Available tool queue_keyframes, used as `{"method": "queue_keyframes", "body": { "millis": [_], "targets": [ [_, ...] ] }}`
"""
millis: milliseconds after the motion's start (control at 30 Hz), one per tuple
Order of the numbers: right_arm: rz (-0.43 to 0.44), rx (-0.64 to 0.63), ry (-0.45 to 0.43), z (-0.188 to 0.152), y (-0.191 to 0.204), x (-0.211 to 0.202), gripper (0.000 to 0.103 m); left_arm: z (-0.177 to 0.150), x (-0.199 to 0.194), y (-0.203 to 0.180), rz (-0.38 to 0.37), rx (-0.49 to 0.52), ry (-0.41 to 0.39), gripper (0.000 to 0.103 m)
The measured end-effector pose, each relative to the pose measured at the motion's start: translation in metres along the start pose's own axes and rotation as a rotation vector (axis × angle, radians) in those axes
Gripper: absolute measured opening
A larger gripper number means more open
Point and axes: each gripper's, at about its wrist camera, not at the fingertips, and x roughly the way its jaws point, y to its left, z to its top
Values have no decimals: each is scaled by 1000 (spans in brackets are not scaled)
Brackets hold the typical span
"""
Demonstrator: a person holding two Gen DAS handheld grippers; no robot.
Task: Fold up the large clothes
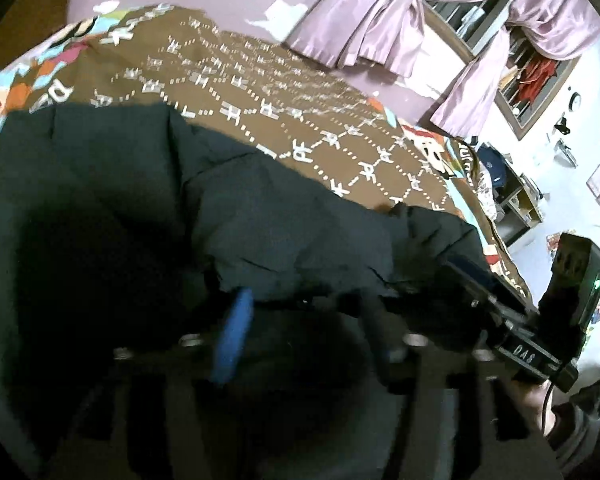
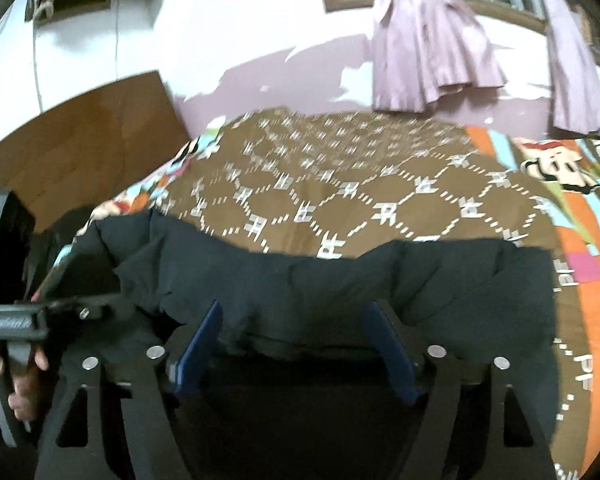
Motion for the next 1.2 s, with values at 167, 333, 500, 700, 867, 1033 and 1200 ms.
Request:
{"method": "queue_keyframes", "body": {
  "millis": [167, 333, 500, 700, 867, 1033, 1200],
  "targets": [
    [-21, 54, -59, 2, -2, -24, 93, -11, -17, -17, 90, 4, -87, 81],
    [-25, 70, -97, -7, 6, -49, 96, -30, -41, -25, 166, 20, -192, 95],
    [-20, 83, -119, -19, 14, -76, 100, -47, -66, -35, 214, 30, -261, 101],
    [-29, 116, -124, -29, 28, -125, 100, -72, -106, -63, 231, 77, -306, 101],
    [-10, 76, -59, -33, 58, -177, 100, -94, -146, -99, 274, 154, -240, 101],
    [-15, -51, -37, -40, 93, -234, 100, -121, -201, -129, 298, 204, -259, 101],
    [17, -92, 19, -54, 113, -277, 100, -144, -243, -136, 291, 182, -209, 101]
  ]
}}
